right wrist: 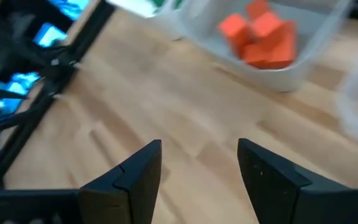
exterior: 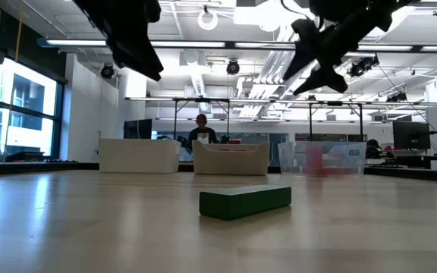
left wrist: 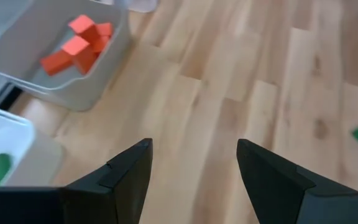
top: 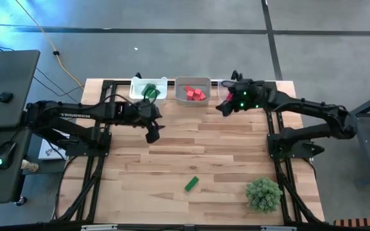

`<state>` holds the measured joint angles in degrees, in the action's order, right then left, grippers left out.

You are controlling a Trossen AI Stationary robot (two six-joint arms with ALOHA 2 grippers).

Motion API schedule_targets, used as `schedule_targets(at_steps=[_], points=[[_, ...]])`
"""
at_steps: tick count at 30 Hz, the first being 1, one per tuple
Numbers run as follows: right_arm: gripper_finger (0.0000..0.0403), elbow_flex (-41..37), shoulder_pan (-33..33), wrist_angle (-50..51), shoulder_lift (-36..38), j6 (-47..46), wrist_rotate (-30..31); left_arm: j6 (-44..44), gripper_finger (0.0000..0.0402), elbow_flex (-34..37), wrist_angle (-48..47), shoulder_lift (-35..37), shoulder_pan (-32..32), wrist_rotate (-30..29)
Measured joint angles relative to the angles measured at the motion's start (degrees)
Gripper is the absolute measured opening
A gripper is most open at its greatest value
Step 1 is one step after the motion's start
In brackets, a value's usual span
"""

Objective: Sort & place blocks by color
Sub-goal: Put the green wooden block into the white bin

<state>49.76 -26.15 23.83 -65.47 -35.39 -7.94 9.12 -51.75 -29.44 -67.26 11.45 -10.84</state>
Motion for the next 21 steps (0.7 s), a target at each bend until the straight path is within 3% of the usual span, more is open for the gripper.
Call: schedule_targets(at_steps=[8,21], points=[[0.0199,0.0,12.4,-6.6,0.0,-6.1,6.0,4.8,0.0225,0.0,-0.2,0.0,-6.1,0.1],[0.0199,0.0,23.4,-19.0,-0.1,-16.2,11.2,16.2,0.0225,0.0,-0.4,0.0,-15.4,0.1]])
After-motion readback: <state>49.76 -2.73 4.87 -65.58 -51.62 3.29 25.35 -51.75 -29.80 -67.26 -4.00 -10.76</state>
